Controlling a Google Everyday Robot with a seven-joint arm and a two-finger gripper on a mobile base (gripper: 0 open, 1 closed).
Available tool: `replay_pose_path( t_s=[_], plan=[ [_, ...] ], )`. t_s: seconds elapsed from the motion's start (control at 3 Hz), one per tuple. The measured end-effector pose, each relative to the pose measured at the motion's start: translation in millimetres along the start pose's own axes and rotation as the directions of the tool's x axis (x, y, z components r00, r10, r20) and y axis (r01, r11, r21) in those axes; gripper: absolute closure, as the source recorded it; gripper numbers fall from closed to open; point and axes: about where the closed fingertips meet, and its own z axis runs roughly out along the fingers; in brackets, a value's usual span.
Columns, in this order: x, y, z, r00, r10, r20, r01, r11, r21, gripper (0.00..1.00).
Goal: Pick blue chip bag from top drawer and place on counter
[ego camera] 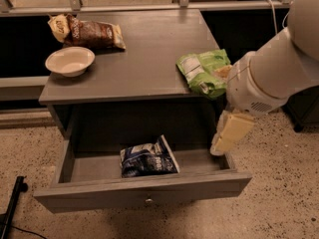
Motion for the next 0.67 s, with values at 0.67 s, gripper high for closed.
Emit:
replay_pose_path(
  t_s=[0.67],
  plan=[
    [-38,35,74,0.993,-0.093,0.067,0.108,0.9574,-0.268,0.00]
  ],
)
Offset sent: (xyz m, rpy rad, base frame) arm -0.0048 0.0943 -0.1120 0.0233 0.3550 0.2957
